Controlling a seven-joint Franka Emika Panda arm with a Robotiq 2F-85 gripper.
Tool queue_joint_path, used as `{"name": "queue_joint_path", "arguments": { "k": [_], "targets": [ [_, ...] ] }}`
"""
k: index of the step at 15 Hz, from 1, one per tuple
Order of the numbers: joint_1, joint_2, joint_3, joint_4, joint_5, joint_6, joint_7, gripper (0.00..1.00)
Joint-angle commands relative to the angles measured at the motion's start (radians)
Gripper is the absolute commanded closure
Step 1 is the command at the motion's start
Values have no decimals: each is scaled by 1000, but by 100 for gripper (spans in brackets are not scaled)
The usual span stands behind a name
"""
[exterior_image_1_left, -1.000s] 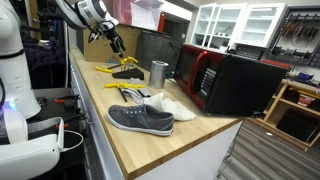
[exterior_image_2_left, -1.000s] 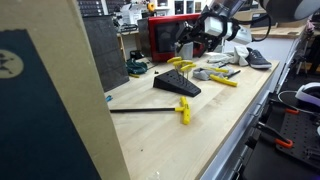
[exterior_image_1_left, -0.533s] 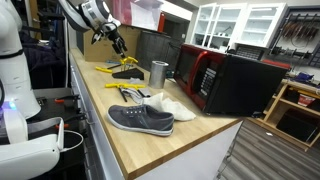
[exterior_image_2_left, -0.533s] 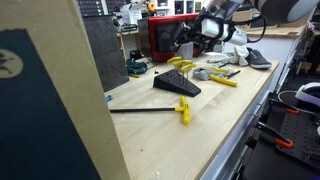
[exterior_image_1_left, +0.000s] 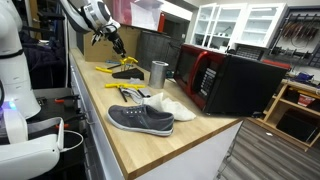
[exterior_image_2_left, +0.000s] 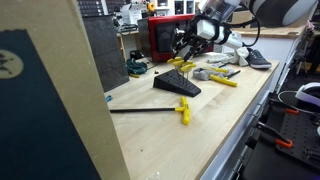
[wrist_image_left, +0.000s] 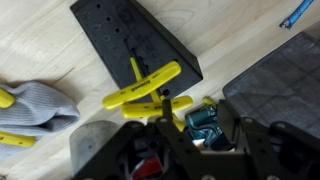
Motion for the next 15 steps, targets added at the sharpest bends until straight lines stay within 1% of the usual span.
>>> {"name": "queue_joint_path", "arguments": {
  "k": [1,2,3,4,15],
  "targets": [
    [-4,3,14,1,-8,23,31,80],
    [-4,3,17,-1,-7,24,32,86],
    [-1,4,18,-4,-2,25,30,95],
    [1,2,21,-7,-2,24,31,99],
    [-9,-26,23,-31,0,-5,47,100]
  ]
}}
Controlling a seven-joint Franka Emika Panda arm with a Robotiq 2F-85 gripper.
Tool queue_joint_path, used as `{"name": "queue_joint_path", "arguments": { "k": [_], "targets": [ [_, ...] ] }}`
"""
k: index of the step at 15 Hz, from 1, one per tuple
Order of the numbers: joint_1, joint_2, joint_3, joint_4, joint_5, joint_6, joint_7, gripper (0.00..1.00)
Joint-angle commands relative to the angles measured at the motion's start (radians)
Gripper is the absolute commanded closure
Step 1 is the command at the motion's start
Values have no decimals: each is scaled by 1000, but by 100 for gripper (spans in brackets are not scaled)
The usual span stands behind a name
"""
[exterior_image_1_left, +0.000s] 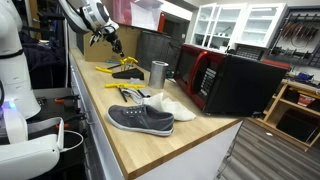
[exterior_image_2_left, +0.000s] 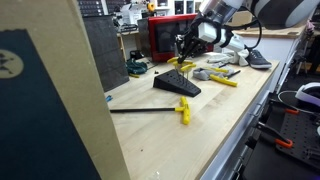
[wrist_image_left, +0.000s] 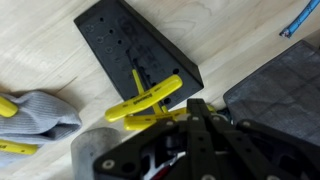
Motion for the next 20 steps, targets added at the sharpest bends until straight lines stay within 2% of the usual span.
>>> {"name": "queue_joint_path", "arguments": {
  "k": [1,20],
  "targets": [
    [-8,-29,7,-20,1,-7,36,100],
    [-16,-112,8,-73,4,-75,70,100]
  ]
}}
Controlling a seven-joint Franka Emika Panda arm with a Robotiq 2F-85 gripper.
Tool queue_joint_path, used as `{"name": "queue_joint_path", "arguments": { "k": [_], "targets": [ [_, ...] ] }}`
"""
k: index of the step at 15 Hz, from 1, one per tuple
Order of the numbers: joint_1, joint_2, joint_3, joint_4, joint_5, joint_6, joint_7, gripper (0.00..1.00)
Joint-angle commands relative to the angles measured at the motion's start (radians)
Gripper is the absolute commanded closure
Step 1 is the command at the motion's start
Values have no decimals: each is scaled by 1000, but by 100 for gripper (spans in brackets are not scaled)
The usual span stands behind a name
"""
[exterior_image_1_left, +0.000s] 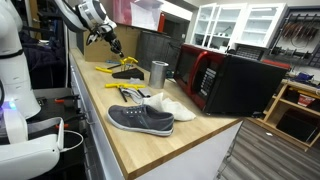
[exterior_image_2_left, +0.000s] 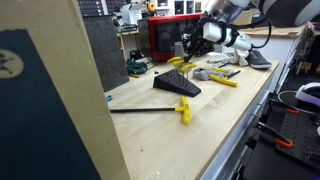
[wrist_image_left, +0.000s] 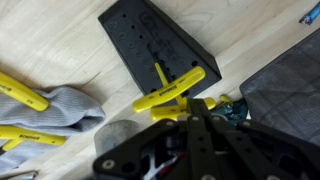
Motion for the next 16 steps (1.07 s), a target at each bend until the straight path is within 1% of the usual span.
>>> {"name": "queue_joint_path", "arguments": {
  "k": [1,10,16],
  "targets": [
    [-13,-47,8,-27,-4,-32,31,100],
    [-29,-66,7,-51,0,-49,26,100],
    [-44,-68,12,-50,-21,-47,27,100]
  ]
}}
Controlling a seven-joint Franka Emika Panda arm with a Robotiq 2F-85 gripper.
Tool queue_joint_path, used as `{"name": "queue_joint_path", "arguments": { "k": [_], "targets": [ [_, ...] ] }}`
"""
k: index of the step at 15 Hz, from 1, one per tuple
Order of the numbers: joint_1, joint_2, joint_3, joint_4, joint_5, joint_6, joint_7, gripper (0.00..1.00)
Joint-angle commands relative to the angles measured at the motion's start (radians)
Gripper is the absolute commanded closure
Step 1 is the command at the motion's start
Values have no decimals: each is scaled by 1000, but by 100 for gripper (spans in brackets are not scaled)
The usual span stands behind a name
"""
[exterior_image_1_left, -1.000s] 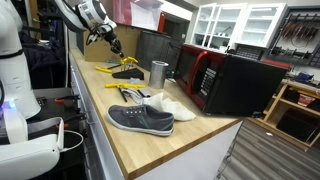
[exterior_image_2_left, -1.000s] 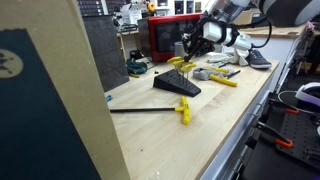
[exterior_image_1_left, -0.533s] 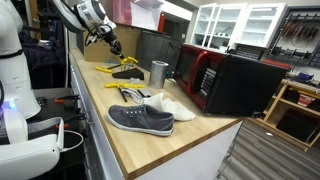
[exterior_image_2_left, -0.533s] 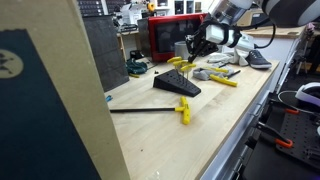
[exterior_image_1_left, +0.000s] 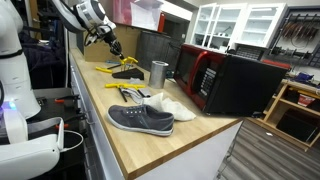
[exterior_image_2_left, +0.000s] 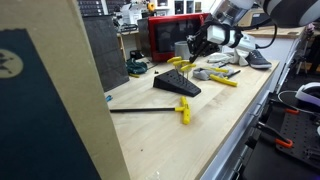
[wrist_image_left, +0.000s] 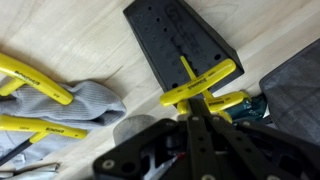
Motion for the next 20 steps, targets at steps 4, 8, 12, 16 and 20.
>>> {"name": "queue_joint_path", "arguments": {
  "k": [4,8,12,16,20],
  "targets": [
    [-42,-38,16,-10,-43,-18,28,100],
    [-65,-29,22,-2,-74,-10,30,100],
    [-71,-21,31,5,-98,-7,38,100],
    [-55,-71,54,-10,-92,-30,36,100],
    [-58,-95,80,-11,-86,-27,34,100]
  ]
}}
